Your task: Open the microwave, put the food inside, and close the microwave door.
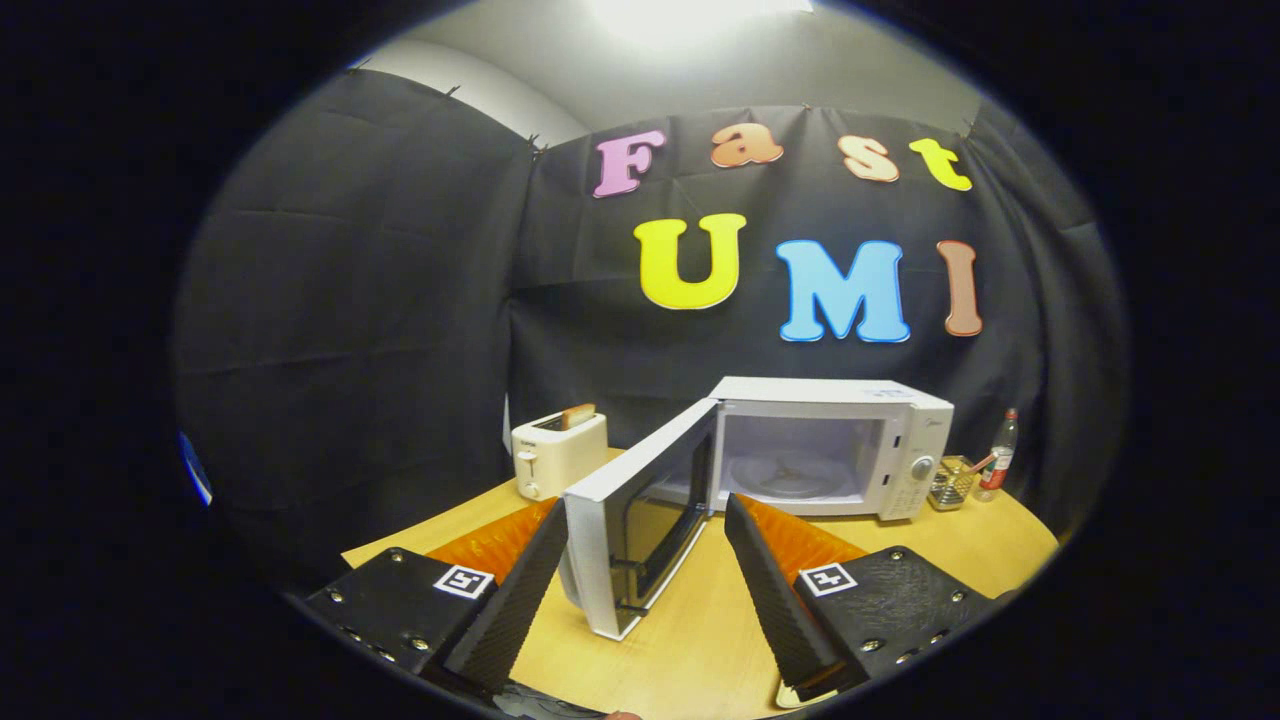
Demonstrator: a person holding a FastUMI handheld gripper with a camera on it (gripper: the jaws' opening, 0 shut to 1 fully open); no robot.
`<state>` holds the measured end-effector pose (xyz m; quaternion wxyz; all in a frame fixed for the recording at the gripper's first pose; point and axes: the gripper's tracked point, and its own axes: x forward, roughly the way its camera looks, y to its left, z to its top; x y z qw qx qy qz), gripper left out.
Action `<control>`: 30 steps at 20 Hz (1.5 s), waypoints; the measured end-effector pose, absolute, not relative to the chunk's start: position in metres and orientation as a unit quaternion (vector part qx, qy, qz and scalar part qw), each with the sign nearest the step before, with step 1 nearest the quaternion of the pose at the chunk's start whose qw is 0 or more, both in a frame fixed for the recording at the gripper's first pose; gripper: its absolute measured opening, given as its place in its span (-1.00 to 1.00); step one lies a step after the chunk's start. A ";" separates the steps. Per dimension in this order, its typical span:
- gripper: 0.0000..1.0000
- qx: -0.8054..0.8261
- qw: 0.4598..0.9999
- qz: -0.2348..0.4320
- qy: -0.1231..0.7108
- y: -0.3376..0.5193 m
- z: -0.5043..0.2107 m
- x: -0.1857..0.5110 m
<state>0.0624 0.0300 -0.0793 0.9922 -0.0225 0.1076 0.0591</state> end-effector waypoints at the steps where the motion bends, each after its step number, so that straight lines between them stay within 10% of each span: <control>1: 0.91 -0.025 0.993 0.048 0.109 0.020 -0.081 0.061; 17: 0.92 -0.021 0.943 -0.150 0.296 -0.151 -0.225 0.023; 30: 0.93 -0.003 0.890 -0.150 0.431 -0.166 -0.317 -0.001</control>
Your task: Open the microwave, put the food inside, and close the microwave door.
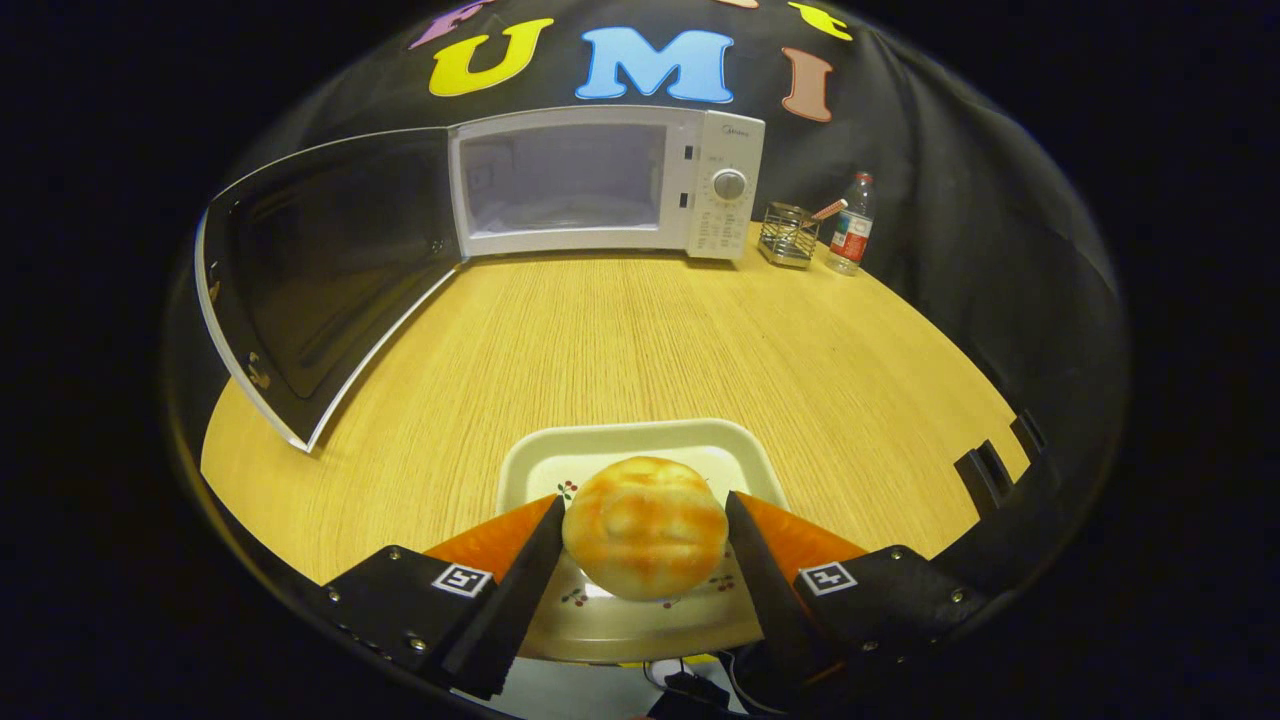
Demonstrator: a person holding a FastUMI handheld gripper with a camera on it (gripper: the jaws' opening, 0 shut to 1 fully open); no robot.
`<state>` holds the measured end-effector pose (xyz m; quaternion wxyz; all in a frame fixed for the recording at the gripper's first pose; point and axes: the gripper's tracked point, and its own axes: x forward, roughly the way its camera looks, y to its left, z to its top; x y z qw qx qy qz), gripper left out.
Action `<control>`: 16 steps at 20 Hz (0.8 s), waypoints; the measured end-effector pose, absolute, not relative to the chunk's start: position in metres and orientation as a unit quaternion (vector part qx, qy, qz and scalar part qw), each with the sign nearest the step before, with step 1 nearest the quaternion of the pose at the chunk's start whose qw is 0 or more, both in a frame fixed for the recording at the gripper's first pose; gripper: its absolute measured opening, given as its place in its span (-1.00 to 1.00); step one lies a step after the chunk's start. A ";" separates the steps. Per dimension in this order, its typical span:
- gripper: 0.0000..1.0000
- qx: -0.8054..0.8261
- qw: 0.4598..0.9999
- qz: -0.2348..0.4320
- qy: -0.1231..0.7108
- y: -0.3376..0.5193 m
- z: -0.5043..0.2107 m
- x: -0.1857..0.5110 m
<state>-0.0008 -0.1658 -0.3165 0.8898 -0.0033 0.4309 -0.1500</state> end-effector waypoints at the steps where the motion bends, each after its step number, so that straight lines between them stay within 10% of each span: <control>1: 0.93 -0.003 0.893 -0.151 0.425 -0.165 -0.315 0.001; 16: 0.42 0.042 0.920 -0.142 0.364 -0.162 -0.274 0.049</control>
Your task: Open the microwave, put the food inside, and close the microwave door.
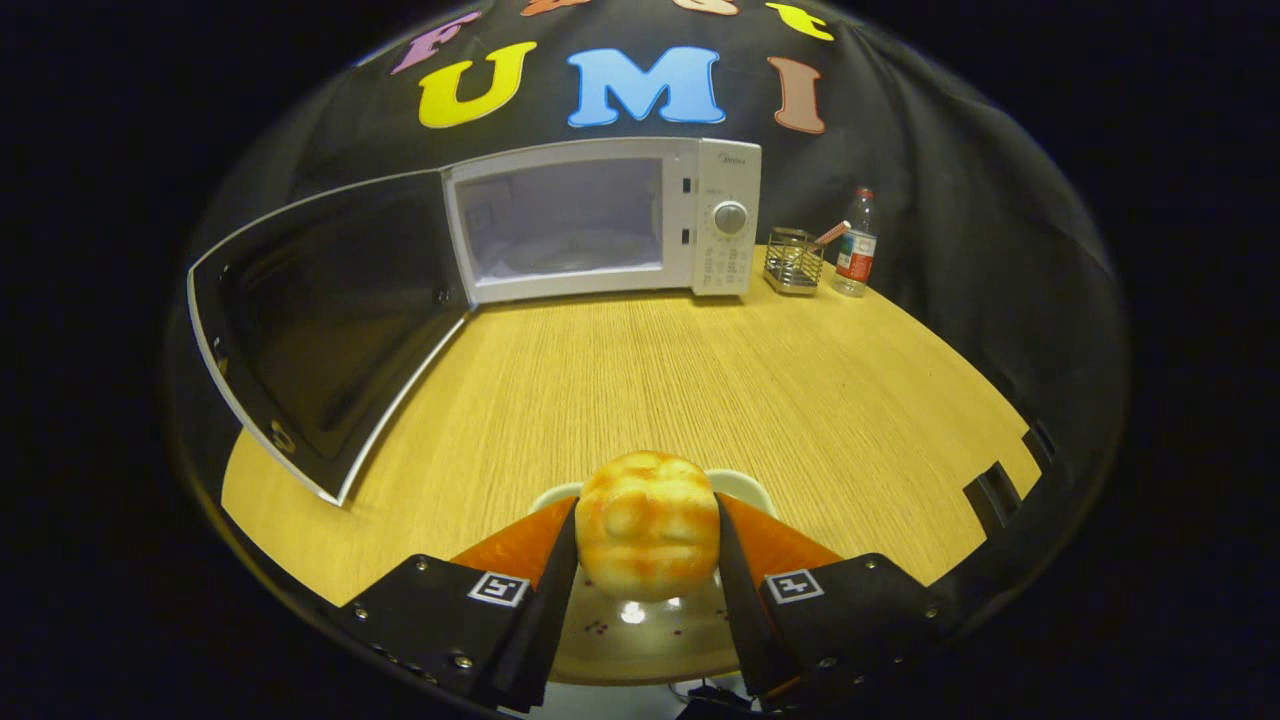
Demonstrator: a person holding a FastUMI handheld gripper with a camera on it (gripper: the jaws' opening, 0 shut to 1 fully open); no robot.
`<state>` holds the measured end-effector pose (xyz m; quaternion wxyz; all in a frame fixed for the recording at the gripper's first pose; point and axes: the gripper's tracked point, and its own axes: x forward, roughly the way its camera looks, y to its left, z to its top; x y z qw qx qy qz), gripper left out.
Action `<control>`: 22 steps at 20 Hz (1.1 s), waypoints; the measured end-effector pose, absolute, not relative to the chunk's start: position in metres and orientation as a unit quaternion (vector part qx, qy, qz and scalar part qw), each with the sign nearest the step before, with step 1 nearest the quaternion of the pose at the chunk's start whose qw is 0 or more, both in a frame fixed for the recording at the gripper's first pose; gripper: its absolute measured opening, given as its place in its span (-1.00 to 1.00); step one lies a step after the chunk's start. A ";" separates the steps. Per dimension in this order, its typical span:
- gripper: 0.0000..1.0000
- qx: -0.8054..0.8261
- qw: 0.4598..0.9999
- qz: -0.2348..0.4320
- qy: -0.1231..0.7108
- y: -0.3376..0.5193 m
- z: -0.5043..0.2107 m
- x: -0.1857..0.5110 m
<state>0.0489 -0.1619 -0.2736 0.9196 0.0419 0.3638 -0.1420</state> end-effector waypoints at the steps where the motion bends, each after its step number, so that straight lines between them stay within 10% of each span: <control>1: 0.42 0.047 0.924 -0.139 0.354 -0.161 -0.266 0.058; 22: 0.41 0.212 0.952 -0.108 0.195 -0.137 -0.204 0.303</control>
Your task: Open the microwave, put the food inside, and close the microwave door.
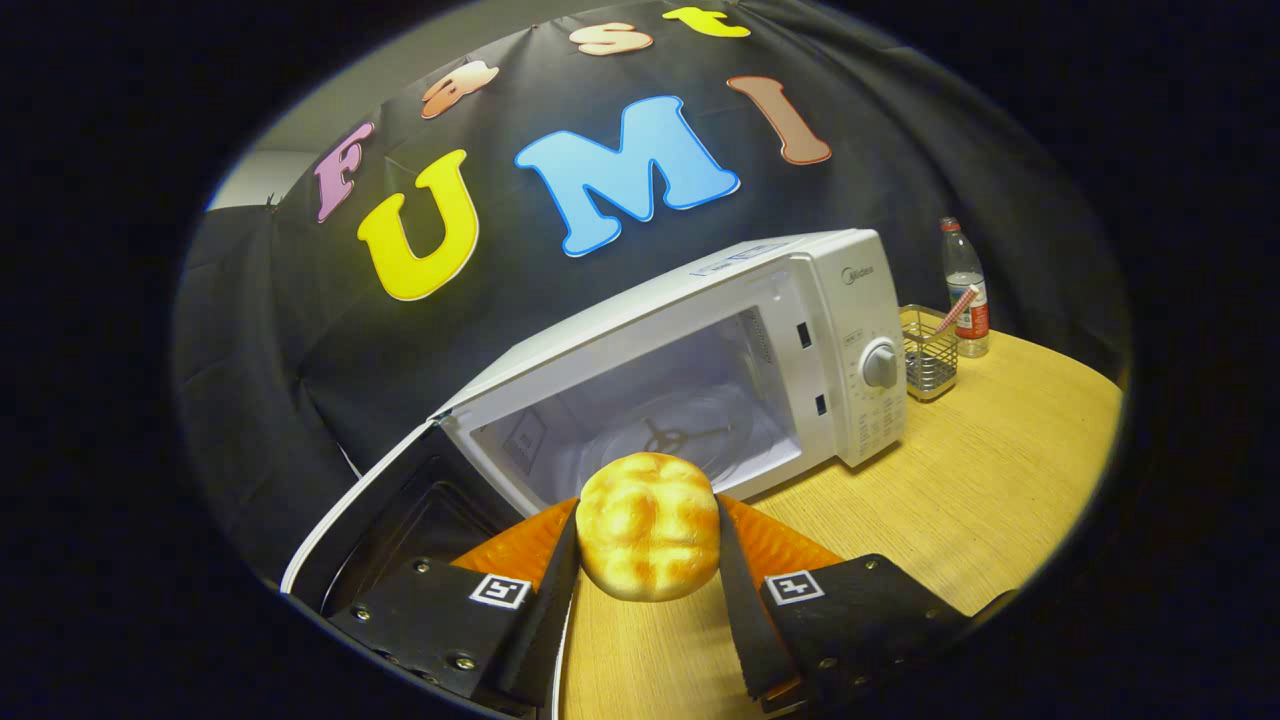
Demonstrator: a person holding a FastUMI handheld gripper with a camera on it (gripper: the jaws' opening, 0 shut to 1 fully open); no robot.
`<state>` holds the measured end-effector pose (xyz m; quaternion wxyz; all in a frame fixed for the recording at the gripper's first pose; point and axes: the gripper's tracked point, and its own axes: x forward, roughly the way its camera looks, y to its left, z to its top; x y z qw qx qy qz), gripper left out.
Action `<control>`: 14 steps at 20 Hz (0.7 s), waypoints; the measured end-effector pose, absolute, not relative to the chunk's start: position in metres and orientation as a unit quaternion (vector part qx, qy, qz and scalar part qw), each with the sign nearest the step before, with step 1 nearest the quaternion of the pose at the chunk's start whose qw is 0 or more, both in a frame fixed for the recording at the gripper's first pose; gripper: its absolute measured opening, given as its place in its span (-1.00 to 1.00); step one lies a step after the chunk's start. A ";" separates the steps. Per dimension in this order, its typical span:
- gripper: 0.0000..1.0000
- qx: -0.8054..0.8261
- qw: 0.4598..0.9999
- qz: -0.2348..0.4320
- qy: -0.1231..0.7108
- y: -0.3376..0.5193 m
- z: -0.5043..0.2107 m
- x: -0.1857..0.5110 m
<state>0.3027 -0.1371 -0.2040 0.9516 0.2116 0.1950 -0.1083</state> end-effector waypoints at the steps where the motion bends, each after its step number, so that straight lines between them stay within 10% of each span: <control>1: 0.41 0.215 0.951 -0.107 0.193 -0.137 -0.209 0.315; 14: 0.40 0.302 0.922 -0.159 0.184 -0.167 -0.283 0.419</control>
